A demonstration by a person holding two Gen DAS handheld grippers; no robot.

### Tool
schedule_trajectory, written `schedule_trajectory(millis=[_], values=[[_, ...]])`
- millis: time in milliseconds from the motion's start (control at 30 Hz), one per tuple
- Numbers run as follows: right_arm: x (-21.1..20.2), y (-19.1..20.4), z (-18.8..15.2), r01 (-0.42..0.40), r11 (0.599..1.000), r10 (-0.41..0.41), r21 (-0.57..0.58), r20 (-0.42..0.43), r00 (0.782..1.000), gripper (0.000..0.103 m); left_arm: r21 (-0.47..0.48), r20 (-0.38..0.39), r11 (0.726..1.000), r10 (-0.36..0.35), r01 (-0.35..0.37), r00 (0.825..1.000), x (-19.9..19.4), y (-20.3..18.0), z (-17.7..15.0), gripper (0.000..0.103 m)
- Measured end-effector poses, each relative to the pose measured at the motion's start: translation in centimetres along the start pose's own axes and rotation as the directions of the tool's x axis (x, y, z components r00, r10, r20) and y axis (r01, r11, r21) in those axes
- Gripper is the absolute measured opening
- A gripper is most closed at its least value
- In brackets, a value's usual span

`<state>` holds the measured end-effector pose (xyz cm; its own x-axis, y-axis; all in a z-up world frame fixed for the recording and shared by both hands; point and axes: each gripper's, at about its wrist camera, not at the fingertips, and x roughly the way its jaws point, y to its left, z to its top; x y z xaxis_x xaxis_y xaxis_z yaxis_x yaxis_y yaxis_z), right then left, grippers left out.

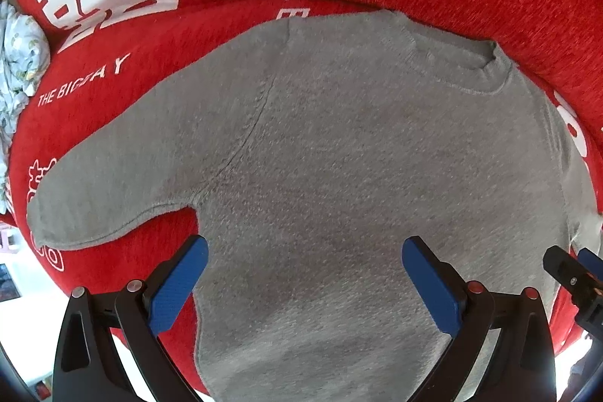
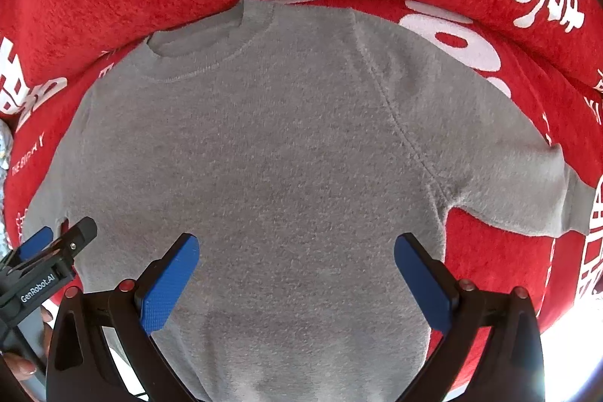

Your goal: Fold small clothes

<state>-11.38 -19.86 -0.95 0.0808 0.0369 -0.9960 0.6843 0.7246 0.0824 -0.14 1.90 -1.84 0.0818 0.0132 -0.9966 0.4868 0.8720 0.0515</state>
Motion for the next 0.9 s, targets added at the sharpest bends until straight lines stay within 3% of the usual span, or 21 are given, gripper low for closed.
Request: schedule_trajectory(millis=[900], values=[[-0.5,-0.5,-1.3,0.003,1.0,-0.003,0.019,0.014,1.0,0.103,-0.001,0.001,1.0,0.001,-0.001,1.0,0.0,1.6,-0.6,0.103]])
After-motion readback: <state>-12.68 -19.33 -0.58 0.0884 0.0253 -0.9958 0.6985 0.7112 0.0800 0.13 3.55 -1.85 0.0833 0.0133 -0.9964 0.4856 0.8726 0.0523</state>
